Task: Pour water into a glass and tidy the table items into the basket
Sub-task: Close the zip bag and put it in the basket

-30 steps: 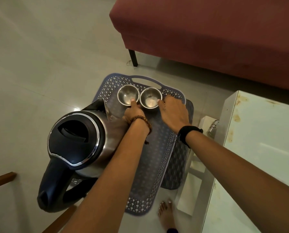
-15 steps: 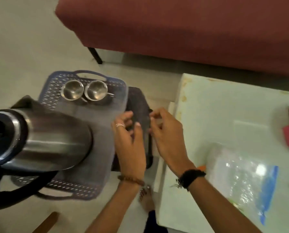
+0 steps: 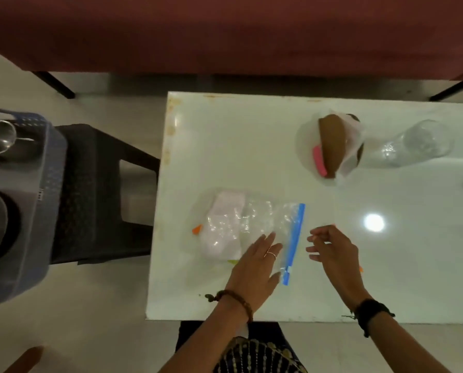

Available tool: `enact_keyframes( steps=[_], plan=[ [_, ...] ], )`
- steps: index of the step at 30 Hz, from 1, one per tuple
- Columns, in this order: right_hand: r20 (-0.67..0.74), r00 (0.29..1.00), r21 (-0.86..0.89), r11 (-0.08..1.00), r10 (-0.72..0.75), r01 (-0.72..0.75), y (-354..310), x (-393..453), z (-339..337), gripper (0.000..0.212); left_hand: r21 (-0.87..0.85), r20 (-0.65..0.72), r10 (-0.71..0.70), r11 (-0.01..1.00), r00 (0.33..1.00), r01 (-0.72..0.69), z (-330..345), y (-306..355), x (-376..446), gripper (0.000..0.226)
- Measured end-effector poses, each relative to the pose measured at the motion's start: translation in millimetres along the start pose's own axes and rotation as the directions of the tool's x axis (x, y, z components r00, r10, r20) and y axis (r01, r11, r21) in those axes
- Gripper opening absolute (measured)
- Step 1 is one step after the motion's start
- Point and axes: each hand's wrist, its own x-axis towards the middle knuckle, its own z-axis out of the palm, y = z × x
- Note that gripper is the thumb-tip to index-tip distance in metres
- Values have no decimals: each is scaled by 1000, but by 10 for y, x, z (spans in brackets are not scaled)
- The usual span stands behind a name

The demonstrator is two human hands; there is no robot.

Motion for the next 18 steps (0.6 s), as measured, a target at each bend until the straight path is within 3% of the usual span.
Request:
enact_keyframes(
  steps=[4, 6, 9, 12, 15, 18],
  plan=[
    [70, 986, 128, 979, 153, -161, 329, 96, -121, 13, 304, 127, 13, 951, 992, -51, 349, -6, 194, 81],
    [115, 977, 83, 978, 180, -190, 456, 110, -111, 14, 384, 160, -8, 922, 987, -54, 471, -16, 232, 84],
    [153, 971, 36, 980, 186, -194, 556, 94, -67, 15, 494, 162, 1, 866, 987, -81, 551, -51, 243, 76],
    [153, 975, 32, 985, 162, -168, 566, 59, -52, 18, 497, 150, 54, 859, 987, -123, 508, -15, 187, 54],
    [143, 989, -48, 998, -26, 34, 502, -26, -121, 26, 490, -128, 231, 860, 965, -141, 394, 103, 94, 30],
    [203, 932, -119, 937, -300, 328, 317, -153, -237, 44, 325, -462, 243, 941, 853, -92, 243, 221, -9, 18]
  ],
)
